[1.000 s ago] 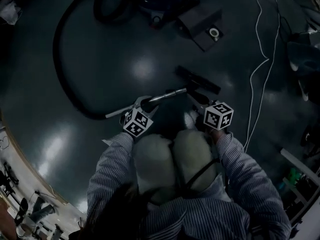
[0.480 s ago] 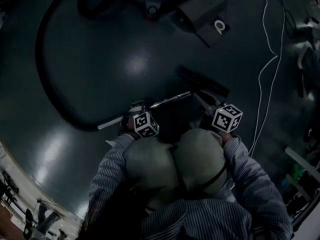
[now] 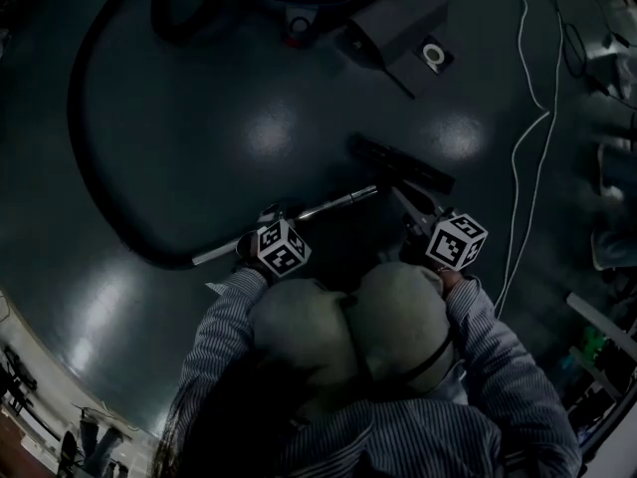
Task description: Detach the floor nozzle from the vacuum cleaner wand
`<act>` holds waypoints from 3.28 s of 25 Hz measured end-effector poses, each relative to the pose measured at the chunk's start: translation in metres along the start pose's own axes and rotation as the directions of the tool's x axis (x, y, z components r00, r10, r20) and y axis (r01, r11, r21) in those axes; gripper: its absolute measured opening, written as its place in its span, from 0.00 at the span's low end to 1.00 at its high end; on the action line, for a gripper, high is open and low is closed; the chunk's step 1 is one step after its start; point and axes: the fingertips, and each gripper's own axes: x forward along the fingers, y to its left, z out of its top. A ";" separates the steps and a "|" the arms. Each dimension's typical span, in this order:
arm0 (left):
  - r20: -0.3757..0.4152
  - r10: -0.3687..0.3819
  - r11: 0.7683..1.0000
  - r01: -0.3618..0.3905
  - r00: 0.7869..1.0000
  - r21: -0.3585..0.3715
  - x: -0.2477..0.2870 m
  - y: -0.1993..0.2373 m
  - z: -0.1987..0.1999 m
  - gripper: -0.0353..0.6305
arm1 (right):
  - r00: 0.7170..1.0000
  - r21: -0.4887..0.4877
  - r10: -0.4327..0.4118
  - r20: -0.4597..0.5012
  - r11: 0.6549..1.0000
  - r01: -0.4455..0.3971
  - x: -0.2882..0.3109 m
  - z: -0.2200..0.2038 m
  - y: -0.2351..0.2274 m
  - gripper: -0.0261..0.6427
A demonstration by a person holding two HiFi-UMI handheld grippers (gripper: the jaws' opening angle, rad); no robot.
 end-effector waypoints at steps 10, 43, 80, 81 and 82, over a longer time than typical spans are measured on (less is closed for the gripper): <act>0.131 0.058 0.997 -0.049 0.990 -0.066 -0.054 0.014 0.051 0.32 | 0.998 -0.037 0.064 -0.027 0.997 -0.065 -0.009 0.029 0.038 0.17; 0.516 0.400 0.910 -0.261 0.757 -0.322 -0.757 -0.121 0.466 0.34 | 0.753 -0.520 0.585 0.300 0.763 -0.385 -0.370 0.485 0.766 0.13; 0.637 0.419 0.907 -0.273 0.647 -0.320 -0.783 -0.201 0.439 0.33 | 0.725 -0.620 0.660 -0.197 0.488 -0.614 -0.387 0.427 0.832 0.28; 0.648 0.413 0.910 -0.267 0.640 -0.316 -0.783 -0.201 0.441 0.33 | 0.719 -0.623 0.663 -0.211 0.475 -0.621 -0.389 0.428 0.832 0.28; 0.656 0.407 0.913 -0.261 0.635 -0.313 -0.784 -0.201 0.443 0.33 | 0.718 -0.637 0.659 -0.224 0.458 -0.620 -0.390 0.429 0.832 0.28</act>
